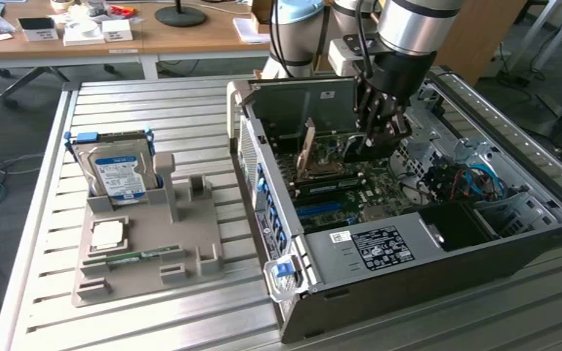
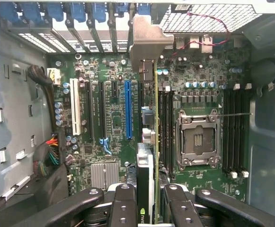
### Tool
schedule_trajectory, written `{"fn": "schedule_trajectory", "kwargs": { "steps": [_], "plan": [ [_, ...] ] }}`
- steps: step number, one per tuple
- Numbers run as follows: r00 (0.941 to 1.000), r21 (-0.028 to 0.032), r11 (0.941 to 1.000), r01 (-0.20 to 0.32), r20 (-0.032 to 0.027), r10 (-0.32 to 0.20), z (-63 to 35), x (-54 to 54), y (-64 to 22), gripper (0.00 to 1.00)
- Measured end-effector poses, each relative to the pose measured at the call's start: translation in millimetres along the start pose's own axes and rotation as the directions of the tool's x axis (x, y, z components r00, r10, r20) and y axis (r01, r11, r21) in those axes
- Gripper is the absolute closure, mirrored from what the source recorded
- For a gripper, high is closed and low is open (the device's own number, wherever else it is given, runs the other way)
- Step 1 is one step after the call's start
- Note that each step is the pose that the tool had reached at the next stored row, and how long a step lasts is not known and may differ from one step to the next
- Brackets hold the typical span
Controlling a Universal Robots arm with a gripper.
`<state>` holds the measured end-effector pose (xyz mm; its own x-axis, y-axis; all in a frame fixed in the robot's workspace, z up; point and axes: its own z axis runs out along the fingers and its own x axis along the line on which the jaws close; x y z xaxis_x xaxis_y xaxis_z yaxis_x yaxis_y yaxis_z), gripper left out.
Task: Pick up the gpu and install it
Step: 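Insert the gpu into the slot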
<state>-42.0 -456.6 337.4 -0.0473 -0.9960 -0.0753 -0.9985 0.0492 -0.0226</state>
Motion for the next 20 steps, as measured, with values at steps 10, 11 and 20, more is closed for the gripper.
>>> {"fn": "schedule_trajectory", "kwargs": {
  "steps": [10, 11, 20],
  "plan": [
    [0.9989, -0.0035, 0.9989, 0.047, 0.0008, -0.047, 10.0, 0.9, 1.5, 0.73],
    [0.9989, -0.0035, 0.9989, 0.047, 0.0008, -0.047, 11.5, 1.1, 1.6, 0.73],
    [0.9986, -0.004, 0.9986, 0.053, 0.0008, -0.053, 23.5, 4.3, 2.6, 0.73]
  ]
}}
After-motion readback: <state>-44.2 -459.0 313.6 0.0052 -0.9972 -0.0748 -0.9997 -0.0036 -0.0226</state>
